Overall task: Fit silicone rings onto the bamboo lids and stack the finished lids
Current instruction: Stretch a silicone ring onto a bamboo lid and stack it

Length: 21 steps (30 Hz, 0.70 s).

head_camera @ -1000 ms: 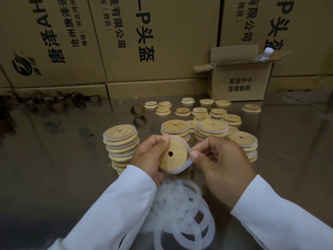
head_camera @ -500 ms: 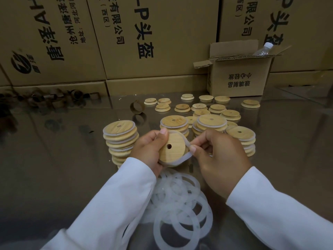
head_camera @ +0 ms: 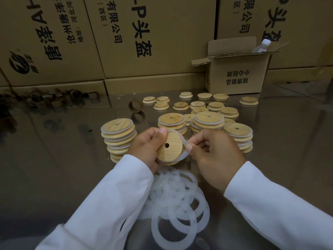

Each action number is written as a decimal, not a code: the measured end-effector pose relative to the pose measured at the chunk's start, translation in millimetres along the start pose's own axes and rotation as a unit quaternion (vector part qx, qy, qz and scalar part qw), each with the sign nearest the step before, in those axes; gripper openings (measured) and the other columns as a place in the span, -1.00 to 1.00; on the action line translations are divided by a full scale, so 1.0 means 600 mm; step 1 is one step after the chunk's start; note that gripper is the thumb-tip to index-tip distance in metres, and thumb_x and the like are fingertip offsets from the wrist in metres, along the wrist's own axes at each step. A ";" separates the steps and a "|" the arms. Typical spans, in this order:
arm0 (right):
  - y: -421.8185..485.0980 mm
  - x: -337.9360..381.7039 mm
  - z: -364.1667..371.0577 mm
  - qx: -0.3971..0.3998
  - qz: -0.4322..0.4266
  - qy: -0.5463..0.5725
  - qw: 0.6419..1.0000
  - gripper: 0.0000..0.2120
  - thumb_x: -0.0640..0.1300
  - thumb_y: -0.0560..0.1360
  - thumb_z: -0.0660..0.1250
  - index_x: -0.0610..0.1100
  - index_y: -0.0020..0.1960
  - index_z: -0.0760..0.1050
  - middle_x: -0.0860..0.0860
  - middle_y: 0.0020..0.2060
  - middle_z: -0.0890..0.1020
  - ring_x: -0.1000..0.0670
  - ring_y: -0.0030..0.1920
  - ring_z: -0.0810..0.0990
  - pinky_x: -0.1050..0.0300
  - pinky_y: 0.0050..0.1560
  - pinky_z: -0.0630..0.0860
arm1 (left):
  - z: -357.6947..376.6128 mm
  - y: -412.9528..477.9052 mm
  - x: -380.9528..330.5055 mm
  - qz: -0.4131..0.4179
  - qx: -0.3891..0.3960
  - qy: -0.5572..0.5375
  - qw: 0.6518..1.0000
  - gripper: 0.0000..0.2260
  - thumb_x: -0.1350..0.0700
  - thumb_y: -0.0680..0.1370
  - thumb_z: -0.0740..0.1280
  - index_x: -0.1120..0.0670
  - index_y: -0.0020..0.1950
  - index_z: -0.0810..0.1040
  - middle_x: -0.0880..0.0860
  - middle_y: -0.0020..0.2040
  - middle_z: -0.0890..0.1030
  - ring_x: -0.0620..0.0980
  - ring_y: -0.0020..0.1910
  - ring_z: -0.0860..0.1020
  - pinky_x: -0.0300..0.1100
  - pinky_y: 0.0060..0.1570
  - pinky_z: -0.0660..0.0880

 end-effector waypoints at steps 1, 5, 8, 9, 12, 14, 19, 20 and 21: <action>0.001 -0.008 0.002 0.002 0.019 0.037 0.999 -0.79 -0.18 0.48 0.33 0.04 -0.29 0.47 0.08 -0.30 0.58 0.09 -0.19 0.56 0.13 -0.07 0.52 | -0.001 0.000 -0.002 0.014 -0.006 0.015 1.000 -0.80 0.17 0.56 0.20 0.18 -0.23 0.51 0.14 -0.30 0.52 0.08 -0.24 0.50 -0.07 -0.13 0.46; 0.004 -0.032 0.009 0.016 0.075 0.138 0.987 -0.79 -0.22 0.48 0.34 -0.01 -0.30 0.52 0.07 -0.42 0.62 0.12 -0.31 0.61 0.15 -0.10 0.56 | 0.000 -0.001 -0.005 0.041 -0.005 0.052 0.998 -0.84 0.05 0.44 0.38 0.03 -0.34 0.57 0.08 -0.32 0.53 0.10 -0.21 0.47 0.07 -0.06 0.40; 0.005 -0.040 0.008 0.012 0.089 0.156 0.984 -0.78 -0.23 0.48 0.34 -0.02 -0.31 0.53 0.07 -0.46 0.62 0.14 -0.34 0.61 0.15 -0.10 0.57 | 0.007 -0.004 -0.009 0.042 0.009 0.084 0.996 -0.85 -0.06 0.36 0.30 -0.07 -0.36 0.59 0.08 -0.28 0.55 0.13 -0.14 0.48 0.24 0.04 0.44; 0.005 -0.040 0.007 0.007 0.085 0.154 0.984 -0.78 -0.23 0.48 0.34 -0.02 -0.31 0.52 0.07 -0.44 0.62 0.11 -0.32 0.61 0.12 -0.08 0.57 | 0.008 -0.004 -0.008 0.041 0.011 0.086 0.995 -0.85 -0.06 0.36 0.29 -0.06 -0.34 0.59 0.09 -0.27 0.55 0.14 -0.13 0.48 0.26 0.06 0.43; 0.005 -0.028 0.003 0.000 0.044 0.114 0.992 -0.80 -0.22 0.47 0.34 0.00 -0.29 0.50 0.06 -0.34 0.61 0.05 -0.22 0.60 0.08 -0.04 0.56 | 0.004 -0.002 0.000 0.036 0.001 0.067 0.997 -0.86 0.06 0.49 0.33 0.07 -0.24 0.56 0.13 -0.26 0.54 0.14 -0.15 0.49 0.11 -0.01 0.44; 0.006 -0.019 0.003 0.000 0.020 0.089 0.996 -0.80 -0.20 0.47 0.35 0.02 -0.28 0.49 0.07 -0.30 0.60 0.05 -0.19 0.58 0.09 -0.04 0.55 | 0.004 0.000 0.009 0.017 -0.005 0.029 0.999 -0.82 0.13 0.55 0.22 0.18 -0.16 0.53 0.15 -0.26 0.54 0.10 -0.21 0.51 -0.03 -0.10 0.46; 0.003 -0.029 0.003 -0.016 0.030 0.118 0.992 -0.81 -0.20 0.45 0.37 0.02 -0.29 0.52 0.07 -0.34 0.61 0.06 -0.23 0.60 0.12 -0.09 0.55 | 0.012 -0.006 0.016 -0.014 -0.005 -0.002 1.000 -0.79 0.14 0.57 0.18 0.28 -0.03 0.50 0.25 -0.15 0.54 0.14 -0.15 0.53 0.01 -0.05 0.50; 0.002 -0.037 0.004 -0.026 0.042 0.138 0.989 -0.84 -0.19 0.44 0.38 0.02 -0.28 0.54 0.05 -0.34 0.63 0.05 -0.23 0.62 0.12 -0.09 0.56 | 0.011 -0.006 0.016 -0.013 -0.010 0.003 1.000 -0.79 0.14 0.57 0.19 0.27 -0.03 0.51 0.25 -0.13 0.55 0.15 -0.12 0.53 0.06 0.01 0.50; 0.000 -0.044 0.006 -0.033 0.056 0.160 0.985 -0.88 -0.17 0.44 0.39 0.01 -0.25 0.55 0.03 -0.32 0.65 0.04 -0.22 0.63 0.11 -0.08 0.56 | 0.010 -0.005 0.015 -0.010 -0.018 0.005 1.000 -0.80 0.13 0.57 0.19 0.25 -0.05 0.51 0.24 -0.12 0.56 0.15 -0.09 0.53 0.08 0.05 0.49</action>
Point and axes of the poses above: each hand's wrist, its own y-axis towards the middle knuckle, its own z-axis out of the palm, x = y × z, the point moved 9 cm from there along y, towards the middle knuckle
